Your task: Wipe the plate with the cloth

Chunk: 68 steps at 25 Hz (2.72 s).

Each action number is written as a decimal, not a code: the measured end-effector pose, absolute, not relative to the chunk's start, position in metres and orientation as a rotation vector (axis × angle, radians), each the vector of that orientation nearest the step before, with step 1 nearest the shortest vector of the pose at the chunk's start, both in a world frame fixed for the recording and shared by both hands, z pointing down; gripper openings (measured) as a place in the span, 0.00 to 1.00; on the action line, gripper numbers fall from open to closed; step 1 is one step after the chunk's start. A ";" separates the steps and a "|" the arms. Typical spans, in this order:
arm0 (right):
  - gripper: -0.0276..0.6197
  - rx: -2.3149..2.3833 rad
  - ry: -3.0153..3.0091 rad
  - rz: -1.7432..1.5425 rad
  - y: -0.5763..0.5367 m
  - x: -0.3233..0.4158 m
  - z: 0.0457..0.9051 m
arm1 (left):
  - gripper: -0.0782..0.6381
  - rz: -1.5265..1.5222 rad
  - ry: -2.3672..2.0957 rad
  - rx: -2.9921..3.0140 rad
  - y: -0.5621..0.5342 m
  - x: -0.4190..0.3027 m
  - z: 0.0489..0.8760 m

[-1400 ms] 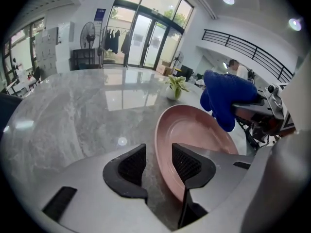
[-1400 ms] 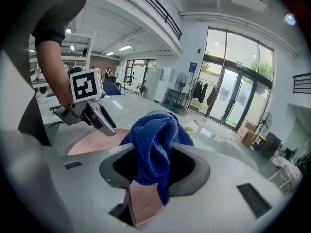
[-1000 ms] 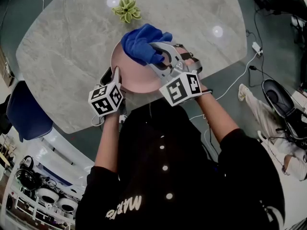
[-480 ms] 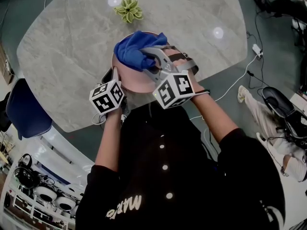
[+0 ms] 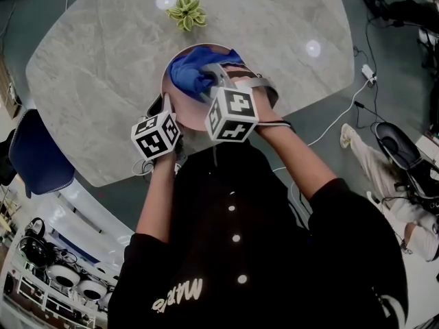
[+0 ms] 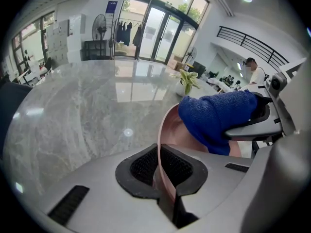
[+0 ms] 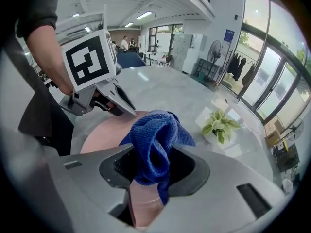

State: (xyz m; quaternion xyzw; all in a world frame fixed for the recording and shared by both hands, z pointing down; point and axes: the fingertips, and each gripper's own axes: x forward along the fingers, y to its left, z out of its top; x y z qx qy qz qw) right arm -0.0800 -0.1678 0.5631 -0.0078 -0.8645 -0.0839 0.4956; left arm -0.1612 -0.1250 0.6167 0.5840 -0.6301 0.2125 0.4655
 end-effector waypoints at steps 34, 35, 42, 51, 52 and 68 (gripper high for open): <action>0.28 0.175 -2.097 0.186 -0.187 -0.110 0.602 | 0.16 0.658 -1.557 1.524 -0.126 -0.159 0.616; 0.28 0.192 -2.099 0.207 -0.188 -0.109 0.602 | 0.16 0.661 -1.560 1.523 -0.126 -0.159 0.616; 0.28 0.292 -2.098 0.274 -0.198 -0.098 0.599 | 0.16 0.675 -1.565 1.521 -0.125 -0.159 0.616; 0.28 0.377 -2.062 0.291 -0.214 -0.072 0.600 | 0.16 0.654 -1.571 1.499 -0.126 -0.160 0.616; 0.28 0.383 -2.057 0.289 -0.215 -0.069 0.600 | 0.16 0.653 -1.570 1.498 -0.126 -0.160 0.616; 0.28 0.436 -2.001 0.251 -0.218 -0.030 0.601 | 0.16 0.627 -1.590 1.472 -0.125 -0.161 0.616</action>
